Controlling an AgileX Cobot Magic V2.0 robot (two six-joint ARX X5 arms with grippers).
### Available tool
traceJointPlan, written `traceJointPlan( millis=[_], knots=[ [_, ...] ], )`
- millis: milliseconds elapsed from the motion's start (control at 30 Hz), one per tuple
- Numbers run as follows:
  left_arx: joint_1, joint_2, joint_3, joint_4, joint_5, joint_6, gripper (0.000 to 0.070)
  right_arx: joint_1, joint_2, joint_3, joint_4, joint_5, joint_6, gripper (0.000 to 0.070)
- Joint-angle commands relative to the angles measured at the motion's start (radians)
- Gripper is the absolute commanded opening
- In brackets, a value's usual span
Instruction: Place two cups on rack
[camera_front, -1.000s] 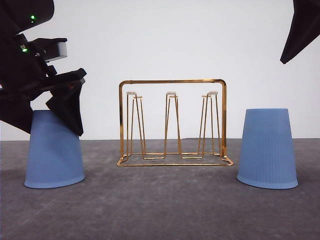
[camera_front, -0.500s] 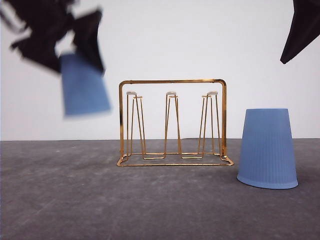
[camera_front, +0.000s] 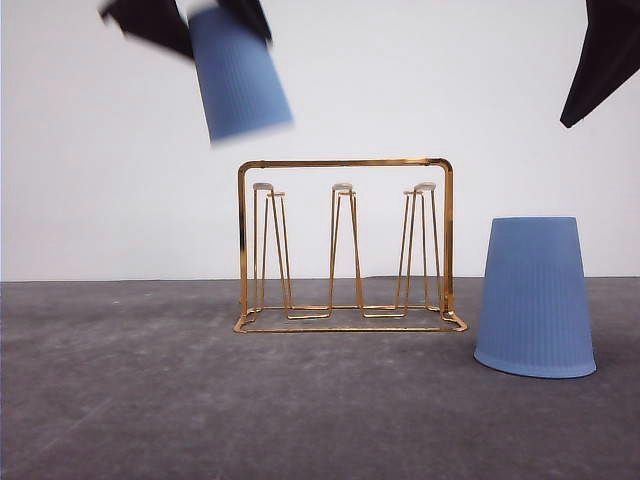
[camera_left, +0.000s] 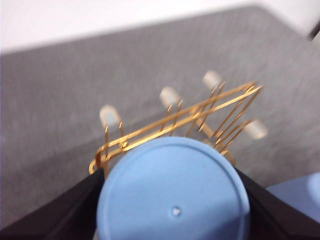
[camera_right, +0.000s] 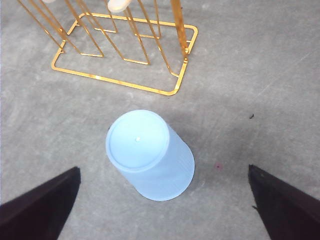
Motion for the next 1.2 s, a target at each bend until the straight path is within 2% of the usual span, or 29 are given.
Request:
traceJointPlan(
  millis=[0,133,200,300,333,600,867,1033,1167],
  knots=[
    [-0.005,0.056,0.015,0.018,-0.004,0.024,0.0393,0.004,0.007,0.02,0.006,-0.003,-0.005,0.07],
    [-0.004,0.163,0.015,0.047,-0.004,0.026,0.0394,0.004,0.007,0.02,0.006,-0.003,-0.005,0.07],
    [-0.004,0.205,0.015,0.05,-0.003,0.033,0.042,0.004,0.007,0.02,0.006,-0.003,-0.006,0.07],
    [-0.007,0.25,0.015,0.048,0.0,0.049,0.0592,0.004,0.007,0.02,0.005,-0.002,-0.006,0.07],
    [-0.009,0.258,0.015,0.047,0.0,0.049,0.0608,0.004,0.007,0.02,0.005,-0.002,-0.006,0.07],
    [-0.011,0.253,0.028,0.028,0.0,0.048,0.0607,0.004,0.007,0.02,0.007,-0.007,-0.008,0.07],
    [-0.011,0.122,0.04,-0.002,0.0,0.05,0.0606,0.052,0.065,0.02,0.078,-0.047,-0.008,0.07],
    [-0.006,0.013,0.04,-0.103,-0.005,0.076,0.0596,0.096,0.155,0.02,0.149,-0.031,-0.008,0.07],
    [0.016,-0.063,0.039,-0.211,-0.061,0.085,0.0595,0.109,0.235,0.02,0.215,0.003,-0.011,0.07]
  ],
)
